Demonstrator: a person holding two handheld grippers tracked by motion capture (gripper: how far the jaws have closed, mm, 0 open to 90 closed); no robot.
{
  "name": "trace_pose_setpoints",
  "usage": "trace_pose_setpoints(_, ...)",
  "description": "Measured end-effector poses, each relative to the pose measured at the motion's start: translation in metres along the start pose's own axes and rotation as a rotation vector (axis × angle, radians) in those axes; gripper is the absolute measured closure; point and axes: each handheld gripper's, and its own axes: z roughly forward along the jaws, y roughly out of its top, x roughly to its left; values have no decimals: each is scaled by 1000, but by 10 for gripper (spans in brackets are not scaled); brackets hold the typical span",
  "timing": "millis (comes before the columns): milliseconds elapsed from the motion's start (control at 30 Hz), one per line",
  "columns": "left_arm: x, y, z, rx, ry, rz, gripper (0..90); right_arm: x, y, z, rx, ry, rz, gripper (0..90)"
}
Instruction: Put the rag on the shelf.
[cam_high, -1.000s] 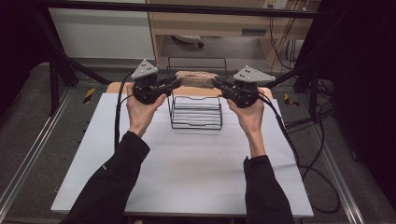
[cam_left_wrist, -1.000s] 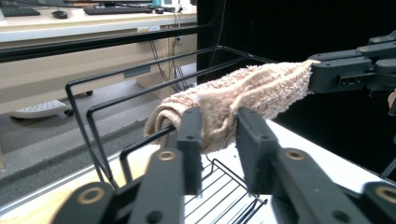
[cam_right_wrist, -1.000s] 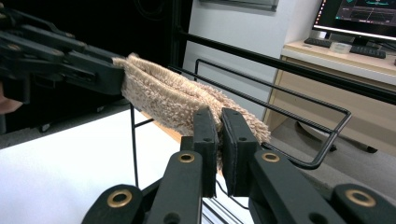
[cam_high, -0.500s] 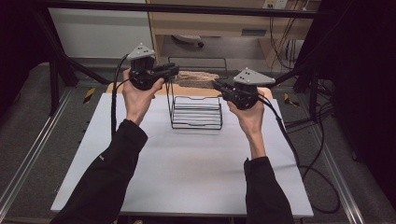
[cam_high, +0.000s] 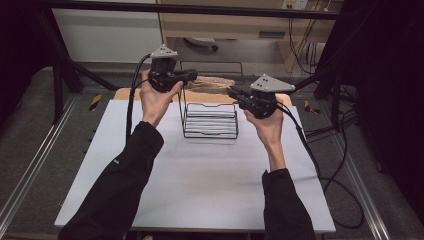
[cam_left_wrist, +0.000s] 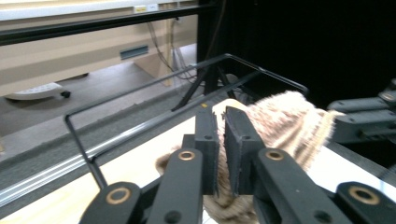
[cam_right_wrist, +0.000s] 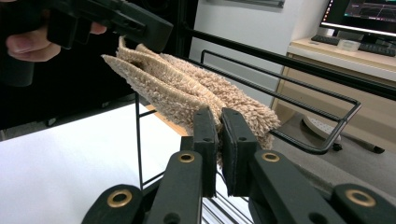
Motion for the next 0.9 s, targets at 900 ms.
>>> trace_pose_setpoints(900, -6, -26, 3, 78, -16, 53, 894, -4, 6, -8, -4, 39, 54, 829)
